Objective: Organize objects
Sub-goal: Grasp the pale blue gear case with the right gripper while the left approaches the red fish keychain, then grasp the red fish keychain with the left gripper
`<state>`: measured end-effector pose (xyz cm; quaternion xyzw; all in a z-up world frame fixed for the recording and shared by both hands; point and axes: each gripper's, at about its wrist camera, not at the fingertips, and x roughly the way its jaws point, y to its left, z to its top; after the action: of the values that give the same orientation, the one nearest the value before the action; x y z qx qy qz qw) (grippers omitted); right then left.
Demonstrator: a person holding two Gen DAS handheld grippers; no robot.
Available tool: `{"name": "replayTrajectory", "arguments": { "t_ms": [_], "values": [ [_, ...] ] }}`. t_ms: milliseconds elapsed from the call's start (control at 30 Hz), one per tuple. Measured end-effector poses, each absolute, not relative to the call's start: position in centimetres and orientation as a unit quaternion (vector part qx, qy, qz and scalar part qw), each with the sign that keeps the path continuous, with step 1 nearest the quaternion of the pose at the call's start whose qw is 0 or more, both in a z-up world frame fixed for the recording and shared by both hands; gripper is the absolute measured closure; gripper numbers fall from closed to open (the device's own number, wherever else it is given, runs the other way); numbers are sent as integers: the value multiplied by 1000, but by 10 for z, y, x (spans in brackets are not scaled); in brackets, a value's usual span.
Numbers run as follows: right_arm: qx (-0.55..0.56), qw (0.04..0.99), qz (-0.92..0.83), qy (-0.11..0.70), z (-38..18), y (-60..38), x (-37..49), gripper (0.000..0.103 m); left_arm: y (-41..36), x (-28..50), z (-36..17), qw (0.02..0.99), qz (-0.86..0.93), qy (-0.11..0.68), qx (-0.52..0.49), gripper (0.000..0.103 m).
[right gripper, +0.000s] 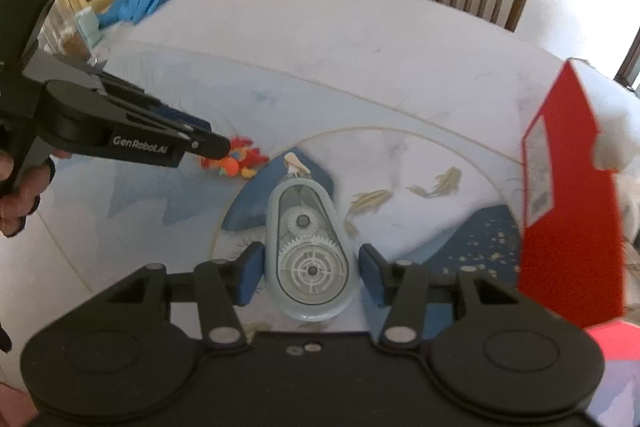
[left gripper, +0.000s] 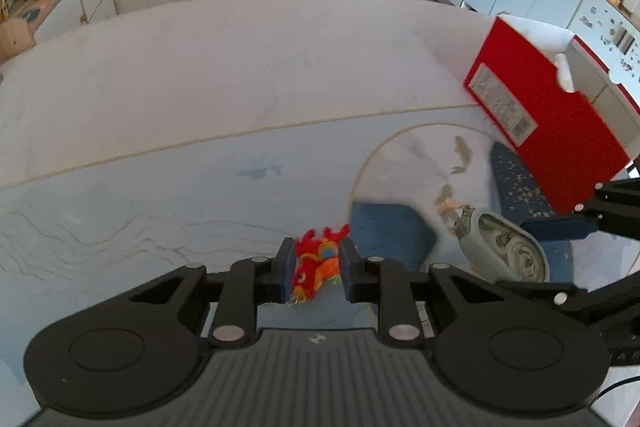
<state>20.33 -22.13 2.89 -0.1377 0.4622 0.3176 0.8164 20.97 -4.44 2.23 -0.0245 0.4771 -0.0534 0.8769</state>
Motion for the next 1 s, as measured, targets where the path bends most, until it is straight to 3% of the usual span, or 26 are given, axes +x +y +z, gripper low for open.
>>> {"name": "replayTrajectory", "arguments": {
  "t_ms": [300, 400, 467, 1000],
  "values": [
    [-129, 822, 308, 461, 37, -246, 197, 53, -59, 211, 21, 873, -63, 483, -6, 78],
    [-125, 824, 307, 460, 39, -253, 193, 53, -59, 212, 18, 871, -61, 487, -8, 61],
    [-122, 824, 307, 461, 40, -258, 191, 53, -59, 211, 16, 873, -54, 485, -6, 40],
    [-105, 830, 296, 461, 53, -287, 184, 52, -65, 219, -5, 865, -40, 500, 12, 41]
  ]
}}
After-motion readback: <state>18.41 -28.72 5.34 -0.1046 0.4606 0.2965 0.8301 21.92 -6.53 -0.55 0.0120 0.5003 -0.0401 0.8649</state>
